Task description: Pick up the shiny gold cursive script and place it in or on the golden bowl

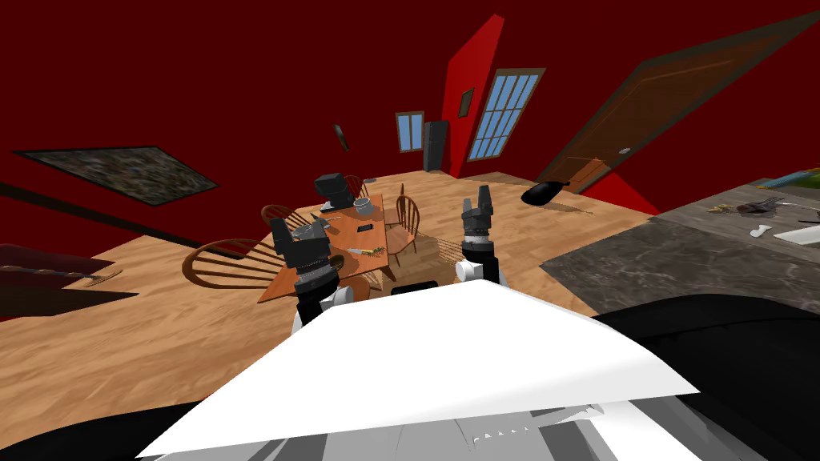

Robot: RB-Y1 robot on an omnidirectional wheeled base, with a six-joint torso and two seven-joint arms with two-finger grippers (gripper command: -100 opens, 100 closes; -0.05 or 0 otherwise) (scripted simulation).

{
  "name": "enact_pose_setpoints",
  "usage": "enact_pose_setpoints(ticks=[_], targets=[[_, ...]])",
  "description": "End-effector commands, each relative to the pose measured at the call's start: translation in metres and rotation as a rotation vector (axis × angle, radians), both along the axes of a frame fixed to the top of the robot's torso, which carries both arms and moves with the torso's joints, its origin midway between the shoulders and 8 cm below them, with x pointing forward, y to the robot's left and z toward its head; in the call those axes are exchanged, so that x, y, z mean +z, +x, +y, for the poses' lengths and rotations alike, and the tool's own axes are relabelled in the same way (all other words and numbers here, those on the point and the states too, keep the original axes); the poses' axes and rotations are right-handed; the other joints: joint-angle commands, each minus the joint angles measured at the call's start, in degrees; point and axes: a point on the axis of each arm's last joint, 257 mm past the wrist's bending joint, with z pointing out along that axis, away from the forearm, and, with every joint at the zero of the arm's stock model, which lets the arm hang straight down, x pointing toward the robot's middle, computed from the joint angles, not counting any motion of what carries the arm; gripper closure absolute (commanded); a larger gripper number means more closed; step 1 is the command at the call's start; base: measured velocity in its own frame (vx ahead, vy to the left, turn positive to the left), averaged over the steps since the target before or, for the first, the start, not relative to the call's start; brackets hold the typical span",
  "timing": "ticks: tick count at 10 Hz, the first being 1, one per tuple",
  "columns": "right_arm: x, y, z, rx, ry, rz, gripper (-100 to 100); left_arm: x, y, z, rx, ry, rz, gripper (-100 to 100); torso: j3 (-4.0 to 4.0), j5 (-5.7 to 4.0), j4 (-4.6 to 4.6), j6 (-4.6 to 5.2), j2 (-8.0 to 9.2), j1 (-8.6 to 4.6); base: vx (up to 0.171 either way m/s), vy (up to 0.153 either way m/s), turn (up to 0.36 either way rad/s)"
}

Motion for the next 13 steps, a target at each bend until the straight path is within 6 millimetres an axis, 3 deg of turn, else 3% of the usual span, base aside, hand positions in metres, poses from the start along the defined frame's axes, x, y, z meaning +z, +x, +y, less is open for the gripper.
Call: enact_pose_setpoints(ticks=[1,5,9,13], targets=[[0.000,0.000,0.000,0.000,0.000,0.000,0,-0.004,0.004,-0.001,-0.017,0.018,0.017,-100,0.00,0.00,0.00,0.00,0.00,0.00,0.004,-0.009,0.048],[0.000,0.000,0.000,0.000,0.000,0.000,0,-0.029,0.028,0.005,-0.063,0.051,0.106,-100,-0.04,-0.02,-0.02,-0.01,-0.07,-0.12,0.015,-0.033,0.125],[0.000,0.000,0.000,0.000,0.000,0.000,0,-0.070,0.065,0.032,-0.076,0.049,0.252,-100,-0.08,-0.04,-0.03,-0.01,-0.13,-0.20,0.033,-0.061,0.166],[0.000,0.000,0.000,0.000,0.000,0.000,0,-0.104,0.087,0.055,-0.060,0.030,0.357,-100,-0.11,-0.06,-0.04,0.00,-0.18,-0.29,0.035,-0.067,0.092]])
